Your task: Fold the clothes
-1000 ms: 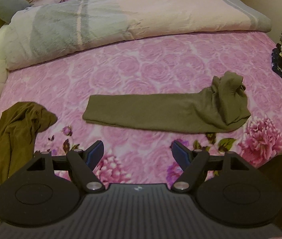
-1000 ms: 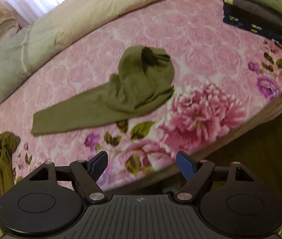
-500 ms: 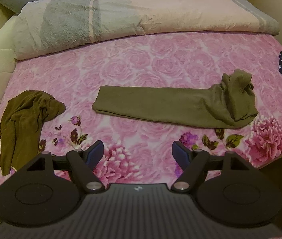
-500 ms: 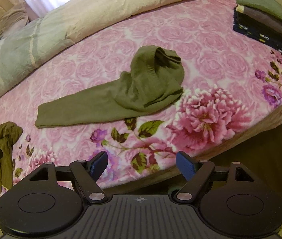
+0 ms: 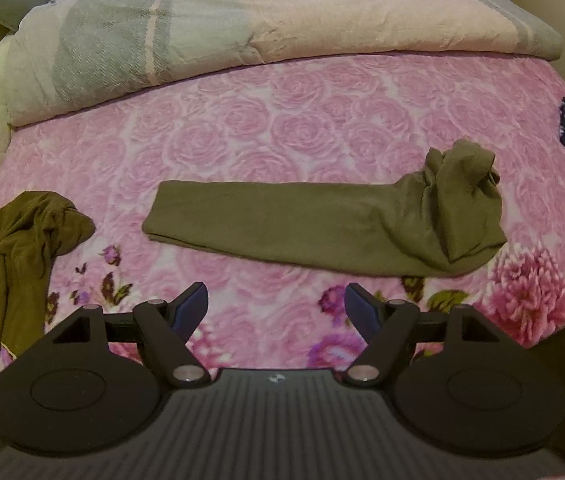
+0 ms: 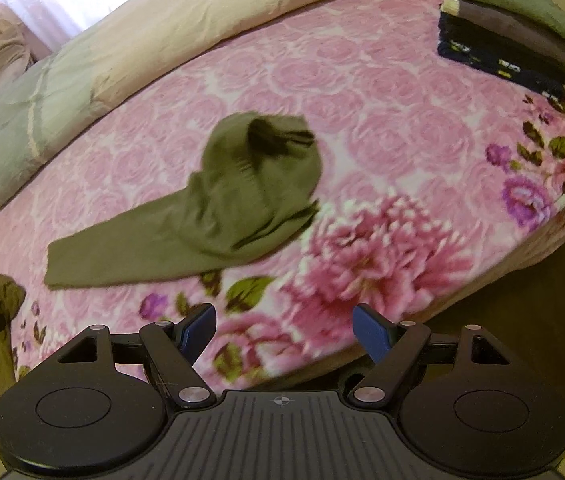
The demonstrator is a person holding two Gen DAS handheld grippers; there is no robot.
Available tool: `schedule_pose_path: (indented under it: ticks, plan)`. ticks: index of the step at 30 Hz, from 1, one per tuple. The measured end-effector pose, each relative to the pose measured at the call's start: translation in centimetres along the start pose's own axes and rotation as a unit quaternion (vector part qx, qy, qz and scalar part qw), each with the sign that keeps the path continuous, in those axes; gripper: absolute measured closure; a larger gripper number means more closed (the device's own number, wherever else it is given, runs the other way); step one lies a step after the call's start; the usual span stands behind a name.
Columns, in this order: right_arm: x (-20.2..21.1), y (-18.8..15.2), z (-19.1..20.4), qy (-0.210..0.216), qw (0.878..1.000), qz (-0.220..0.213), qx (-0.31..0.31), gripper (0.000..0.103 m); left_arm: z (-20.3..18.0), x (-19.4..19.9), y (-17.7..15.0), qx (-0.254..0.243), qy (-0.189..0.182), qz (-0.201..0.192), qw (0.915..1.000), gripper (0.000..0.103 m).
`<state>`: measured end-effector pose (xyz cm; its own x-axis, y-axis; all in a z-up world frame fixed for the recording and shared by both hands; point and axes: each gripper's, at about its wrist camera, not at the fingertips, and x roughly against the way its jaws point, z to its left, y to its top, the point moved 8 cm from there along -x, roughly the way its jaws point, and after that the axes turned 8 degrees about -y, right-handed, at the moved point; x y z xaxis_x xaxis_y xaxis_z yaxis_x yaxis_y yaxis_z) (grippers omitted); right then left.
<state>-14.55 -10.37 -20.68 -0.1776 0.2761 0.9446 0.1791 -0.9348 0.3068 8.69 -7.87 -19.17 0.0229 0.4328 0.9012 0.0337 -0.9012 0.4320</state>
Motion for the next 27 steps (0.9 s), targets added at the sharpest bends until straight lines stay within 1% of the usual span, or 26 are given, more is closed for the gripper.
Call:
schedule_pose_path:
  ticks: [4,7,9,12,15,18,20,22,25,26,27]
  plan:
    - [-1.3,4.3,-1.9,0.003,1.0,-0.004,0.025,0.025,-2.6,-1.7,1.7,0.031,0.002,-0.001,0.9995,0.031]
    - [-2.3,7.3,-2.7,0.0,0.998,-0.015,0.062,0.025,-3.8,-2.8,2.3,0.058,0.007,-0.002,0.9983,0.031]
    - [-3.1,8.9,-2.4,-0.005,0.994,-0.029,0.107,0.025,-4.4,-3.6,2.3,0.076,0.013,0.001,0.997,0.031]
    - [-4.5,10.0,-1.4,-0.001,0.983,-0.044,0.178,0.025,-5.0,-4.5,1.6,0.102,0.02,0.009,0.9946,0.031]
    - [-6.2,9.8,0.4,0.009,0.966,-0.052,0.254,0.025,-4.5,-5.4,0.4,0.132,0.031,0.015,0.9907,0.031]
    - [-8.2,9.2,2.0,0.06,0.96,-0.039,0.27,0.025,-3.7,-6.4,-0.9,0.158,0.04,0.023,0.9864,0.031]
    - [-9.5,8.9,2.7,0.104,0.964,-0.017,0.243,0.025,-2.8,-7.0,-1.8,0.176,0.045,0.026,0.9829,0.031]
    - [-11.4,8.6,3.0,0.148,0.97,0.008,0.191,0.025,-1.9,-7.7,-2.6,0.195,0.042,0.027,0.9795,0.031]
    - [-14.4,8.3,3.6,0.197,0.972,0.034,0.121,0.027,-0.5,-9.3,-3.4,0.218,0.029,0.022,0.9753,0.031]
    - [-15.3,8.1,3.8,0.21,0.971,0.039,0.104,0.031,-0.1,-9.9,-3.6,0.225,0.023,0.02,0.974,0.031]
    - [-16.5,8.1,3.9,0.218,0.971,0.047,0.086,0.041,0.3,-10.8,-3.7,0.231,0.017,0.019,0.9725,0.032]
